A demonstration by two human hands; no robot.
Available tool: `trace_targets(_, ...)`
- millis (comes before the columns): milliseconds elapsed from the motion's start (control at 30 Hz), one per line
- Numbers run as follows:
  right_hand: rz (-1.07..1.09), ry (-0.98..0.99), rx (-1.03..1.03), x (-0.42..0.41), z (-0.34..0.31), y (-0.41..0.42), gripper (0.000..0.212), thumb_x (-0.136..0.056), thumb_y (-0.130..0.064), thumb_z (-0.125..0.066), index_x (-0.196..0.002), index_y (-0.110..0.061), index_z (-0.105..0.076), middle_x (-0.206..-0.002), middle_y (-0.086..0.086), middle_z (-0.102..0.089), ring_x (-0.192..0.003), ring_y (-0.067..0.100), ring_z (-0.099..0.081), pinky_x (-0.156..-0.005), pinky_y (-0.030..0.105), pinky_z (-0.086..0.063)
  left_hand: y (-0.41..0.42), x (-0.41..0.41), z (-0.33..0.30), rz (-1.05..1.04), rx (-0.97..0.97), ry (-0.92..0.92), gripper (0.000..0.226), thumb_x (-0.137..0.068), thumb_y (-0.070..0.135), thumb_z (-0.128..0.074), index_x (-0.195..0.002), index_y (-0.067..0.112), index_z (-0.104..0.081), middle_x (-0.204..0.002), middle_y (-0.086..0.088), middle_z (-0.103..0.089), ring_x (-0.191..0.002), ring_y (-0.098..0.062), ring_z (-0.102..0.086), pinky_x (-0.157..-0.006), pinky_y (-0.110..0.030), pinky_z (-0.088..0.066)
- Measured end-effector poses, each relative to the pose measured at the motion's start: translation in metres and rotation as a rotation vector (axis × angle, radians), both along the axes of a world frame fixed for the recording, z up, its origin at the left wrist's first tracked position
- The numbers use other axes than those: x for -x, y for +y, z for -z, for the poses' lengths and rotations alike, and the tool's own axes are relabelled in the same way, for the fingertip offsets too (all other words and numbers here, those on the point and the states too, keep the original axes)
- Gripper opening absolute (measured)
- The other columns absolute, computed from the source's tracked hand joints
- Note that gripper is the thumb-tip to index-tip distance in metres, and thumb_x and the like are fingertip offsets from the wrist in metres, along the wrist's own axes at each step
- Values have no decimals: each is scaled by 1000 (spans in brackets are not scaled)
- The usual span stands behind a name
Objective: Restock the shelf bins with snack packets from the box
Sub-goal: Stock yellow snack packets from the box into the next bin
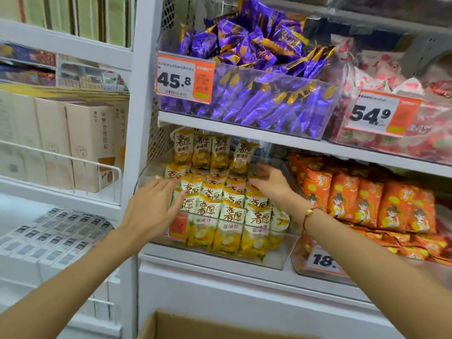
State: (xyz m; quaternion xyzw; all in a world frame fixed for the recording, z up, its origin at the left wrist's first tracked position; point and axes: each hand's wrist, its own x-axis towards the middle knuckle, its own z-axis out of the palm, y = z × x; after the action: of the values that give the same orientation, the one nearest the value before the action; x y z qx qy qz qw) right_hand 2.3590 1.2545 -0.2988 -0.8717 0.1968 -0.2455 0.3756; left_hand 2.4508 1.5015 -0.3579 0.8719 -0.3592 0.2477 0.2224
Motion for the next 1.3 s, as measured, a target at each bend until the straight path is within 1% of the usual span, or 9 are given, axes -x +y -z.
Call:
trace_targets(133, 36, 21, -20, -61, 1, -21, 50, -94, -19, -56, -141, -16, -39, -130, 5, -53, -122, 26, -51, -101, 32, -43, -3, -10, 11, -6, 30, -36, 65, -93, 53, -18, -121, 18, -66, -121, 1, -67, -113, -19, -60, -88, -31, -48)
trace_targets(300, 119, -43, -18, -110, 15, -40, 61, -87, -19, -67, -140, -14, -38, -137, 9, -53, -123, 29, -52, -103, 44, -44, -6, -13, 17, -63, 28, -46, 58, -94, 54, -21, -118, 27, -67, -115, 7, -70, -105, -19, -65, -75, -30, -52)
trace_targets(500, 67, -101, 43, -118, 17, -50, 71, -85, -19, -71, -146, -18, -34, -134, 2, -56, -120, 20, -53, -101, 30, -43, -7, -17, 19, -90, 21, -45, 59, -95, 57, -17, -119, 31, -65, -113, 9, -70, -102, -17, -66, -65, -25, -45)
trace_targets(700, 29, -39, 178, -116, 27, -55, 72, -89, -22, -66, -150, -23, -29, -138, 7, -53, -121, 25, -54, -102, 42, -45, -9, -14, 20, -96, 15, -64, 52, -96, 53, -25, -115, 28, -67, -105, 5, -73, -92, -19, -68, -58, -23, -38)
trace_targets(767, 24, 14, 213, -113, 23, -49, 71, -93, -22, -61, -152, -24, -20, -143, 7, -49, -126, 27, -50, -104, 40, -43, -9, -13, 19, -101, 7, -61, 52, -96, 53, -25, -114, 28, -67, -104, 6, -73, -91, -18, -68, -57, -22, -32)
trace_targets(933, -16, 119, 186, -104, 8, -39, 77, -95, -16, -57, -153, -22, -7, -150, 7, -38, -132, 29, -43, -102, 29, -39, -9, -12, 18, -98, 5, -58, 52, -96, 53, -24, -112, 29, -67, -102, 9, -72, -90, -15, -68, -57, -22, -36)
trace_targets(1067, -24, 175, 178, -88, -10, -18, 74, -94, -17, -57, -151, -16, -10, -151, 7, -35, -133, 28, -42, -99, 28, -39, -10, -11, 18, -110, 20, -81, 49, -96, 50, -26, -106, 27, -69, -96, 8, -73, -85, -14, -68, -55, -21, -32)
trace_targets(1167, -47, 90, 173, -69, -11, -4, 59, -91, -14, -62, -142, -14, -32, -137, 10, -51, -126, 29, -50, -100, 33, -44, -10, -9, 17, -110, 46, -84, 48, -96, 48, -28, -106, 26, -68, -95, 7, -73, -83, -16, -68, -57, -24, -42)
trace_targets(1300, -142, 64, 195, -17, -3, 18, 58, -86, -19, -70, -138, -17, -45, -132, 1, -54, -117, 17, -54, -90, 22, -45, -9, -10, 17, -64, 80, -75, 48, -95, 45, -28, -113, 20, -64, -104, 2, -70, -93, -20, -65, -79, -32, -46)
